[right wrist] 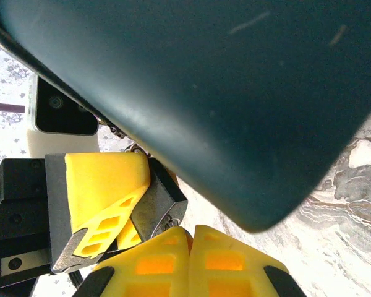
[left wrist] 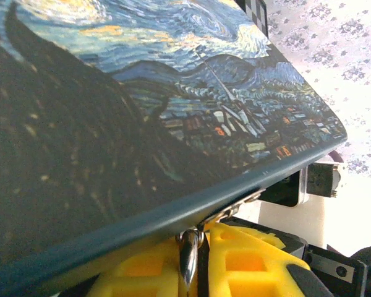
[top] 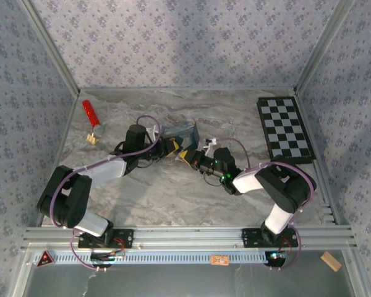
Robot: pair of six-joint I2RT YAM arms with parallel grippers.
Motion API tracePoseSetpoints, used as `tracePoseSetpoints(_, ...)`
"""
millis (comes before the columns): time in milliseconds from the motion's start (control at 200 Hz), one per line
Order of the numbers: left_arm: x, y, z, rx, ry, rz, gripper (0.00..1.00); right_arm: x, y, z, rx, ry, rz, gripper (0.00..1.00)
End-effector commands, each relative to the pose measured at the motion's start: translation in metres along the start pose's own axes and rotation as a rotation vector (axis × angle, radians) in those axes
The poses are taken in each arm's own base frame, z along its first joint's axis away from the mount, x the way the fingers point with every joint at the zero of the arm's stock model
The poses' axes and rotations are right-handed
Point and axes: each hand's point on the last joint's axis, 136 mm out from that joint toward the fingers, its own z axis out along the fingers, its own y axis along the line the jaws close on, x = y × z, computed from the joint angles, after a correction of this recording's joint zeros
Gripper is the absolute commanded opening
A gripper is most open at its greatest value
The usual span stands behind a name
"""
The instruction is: Unlock a padlock with a key
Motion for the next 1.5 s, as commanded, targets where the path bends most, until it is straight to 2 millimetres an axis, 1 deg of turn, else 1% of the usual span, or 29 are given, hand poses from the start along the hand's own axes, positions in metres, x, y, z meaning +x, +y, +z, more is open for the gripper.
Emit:
tracePoseSetpoints(0,-0.007,-0.036,-0.002,0.1,-0.014,0.113,0.0,-0.003,0.005,0.006,-0.03,-0.004,-0.037,0.0)
tracePoseSetpoints(25,-0.008,-0.036,-0.002,0.102,-0.015,0.111,0.0,-0.002,0.005,0.007,-0.038,-0.001,-0.032,0.0)
tracePoseSetpoints(120,-0.009,-0.035,-0.003,0.092,-0.022,0.107,0.0,-0.002,0.003,0.007,-0.044,-0.002,-0.038,0.12)
tracePoseSetpoints(235,-0.014,-0.025,-0.007,0.032,-0.046,0.095,0.0,-0.003,-0.006,0.003,0.001,-0.006,-0.071,0.25)
tracePoseSetpoints(370,-0.02,-0.013,-0.01,-0.018,-0.067,0.052,0.0,-0.004,-0.019,-0.009,0.076,-0.01,-0.138,0.32)
tracePoseSetpoints(425,-0.02,-0.012,-0.01,-0.03,-0.065,0.031,0.0,-0.003,-0.022,-0.013,0.109,-0.006,-0.186,0.33)
tracePoseSetpoints(490,-0.022,-0.011,-0.01,-0.046,-0.071,0.01,0.0,-0.002,-0.026,-0.018,0.176,0.008,-0.283,0.33)
tracePoseSetpoints(570,-0.024,-0.007,-0.013,-0.083,-0.082,-0.006,0.0,-0.002,-0.023,-0.028,0.269,0.008,-0.483,0.33)
tracePoseSetpoints(575,-0.024,-0.007,-0.013,-0.086,-0.082,-0.006,0.0,0.0,-0.027,-0.029,0.289,0.018,-0.496,0.33)
tracePoseSetpoints(645,-0.024,-0.003,-0.016,-0.12,-0.089,-0.016,0.0,-0.001,-0.012,-0.039,0.354,-0.003,-0.753,0.34)
tracePoseSetpoints(680,-0.024,-0.001,-0.017,-0.133,-0.092,-0.026,0.0,0.004,-0.002,-0.041,0.366,-0.013,-0.899,0.34)
tracePoseSetpoints(730,-0.024,0.002,-0.019,-0.146,-0.099,-0.042,0.0,0.011,0.008,-0.044,0.391,-0.034,-1.096,0.35)
tracePoseSetpoints(740,-0.024,0.002,-0.019,-0.148,-0.101,-0.045,0.0,0.01,0.008,-0.044,0.404,-0.045,-1.132,0.35)
tracePoseSetpoints(815,-0.024,0.005,-0.02,-0.158,-0.106,-0.065,0.0,0.021,0.012,-0.042,0.407,-0.072,-1.353,0.34)
tracePoseSetpoints(855,-0.023,0.006,-0.019,-0.161,-0.105,-0.075,0.0,0.028,0.011,-0.04,0.382,-0.089,-1.455,0.37)
tracePoseSetpoints(940,-0.022,0.008,-0.018,-0.163,-0.099,-0.089,0.0,0.044,0.012,-0.034,0.34,-0.121,-1.63,0.39)
tracePoseSetpoints(1010,-0.021,0.008,-0.018,-0.159,-0.098,-0.097,0.0,0.051,0.012,-0.026,0.354,-0.145,-1.742,0.39)
tracePoseSetpoints(1079,-0.02,0.007,-0.018,-0.157,-0.093,-0.101,0.0,0.055,0.011,-0.018,0.359,-0.168,-1.811,0.39)
tracePoseSetpoints(1089,-0.02,0.007,-0.018,-0.157,-0.093,-0.101,0.0,0.056,0.007,-0.016,0.363,-0.16,-1.822,0.39)
tracePoseSetpoints(1149,-0.019,0.008,-0.018,-0.158,-0.089,-0.103,0.0,0.06,0.003,-0.011,0.357,-0.17,-1.88,0.38)
tracePoseSetpoints(1234,-0.018,0.009,-0.017,-0.156,-0.084,-0.105,0.0,0.065,0.003,-0.004,0.343,-0.187,-1.941,0.37)
tracePoseSetpoints(1314,-0.017,0.009,-0.018,-0.154,-0.085,-0.105,0.0,0.063,0.008,-0.002,0.34,-0.236,-1.954,0.38)
tracePoseSetpoints(1369,-0.016,0.009,-0.018,-0.155,-0.084,-0.108,0.0,0.063,0.009,0.0,0.342,-0.238,-1.958,0.39)
tracePoseSetpoints(1494,-0.015,0.011,-0.017,-0.154,-0.081,-0.112,0.0,0.054,0.014,0.002,0.36,-0.273,-1.931,0.39)
